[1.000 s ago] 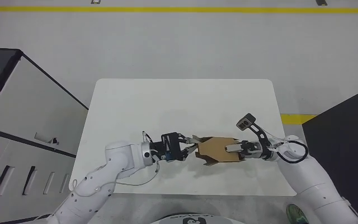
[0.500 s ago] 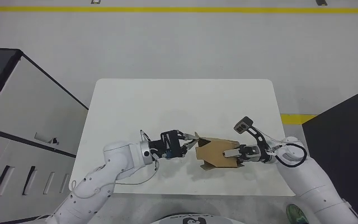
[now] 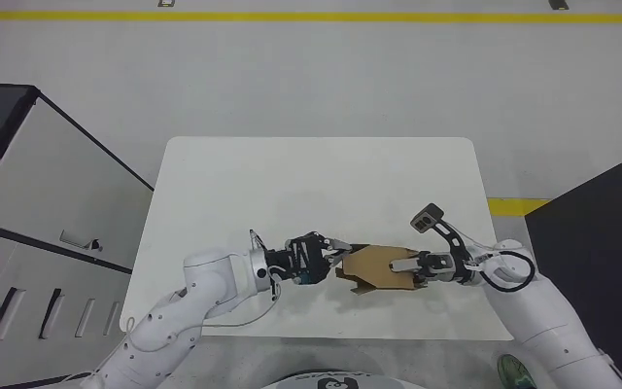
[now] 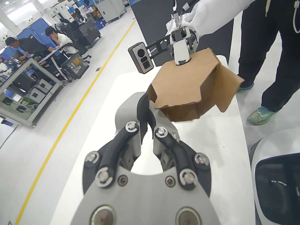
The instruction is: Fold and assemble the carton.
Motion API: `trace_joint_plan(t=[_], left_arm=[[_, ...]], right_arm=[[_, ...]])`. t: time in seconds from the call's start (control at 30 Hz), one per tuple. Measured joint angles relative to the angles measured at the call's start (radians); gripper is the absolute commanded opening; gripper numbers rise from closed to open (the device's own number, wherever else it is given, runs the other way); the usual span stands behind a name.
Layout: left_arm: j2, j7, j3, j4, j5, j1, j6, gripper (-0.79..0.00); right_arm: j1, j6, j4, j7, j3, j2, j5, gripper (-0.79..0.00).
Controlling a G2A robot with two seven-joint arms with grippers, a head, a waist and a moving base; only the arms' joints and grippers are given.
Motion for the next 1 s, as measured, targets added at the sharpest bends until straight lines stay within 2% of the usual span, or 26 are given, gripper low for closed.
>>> trace_joint_plan(t=[0.4, 0.73, 1.0], left_arm=[[0.002, 0.009, 0.004, 0.008, 0.000, -0.001, -0.007, -0.785], [0.006, 0.020, -0.016, 0.003, 0.002, 0.010, 0.005, -0.785], [0.005, 0.028, -0.002, 0.011, 0.010, 0.008, 0.003, -0.785]], right_arm=[[0.005, 0.011, -0.009, 0.011, -0.007, -0.009, -0.006, -0.785], [-0.011, 0.010, -0.041, 0.010, 0.002, -0.003, -0.023, -0.785], [-0.019, 0.010, -0.058, 0.010, -0.023, 0.001, -0.039, -0.785]])
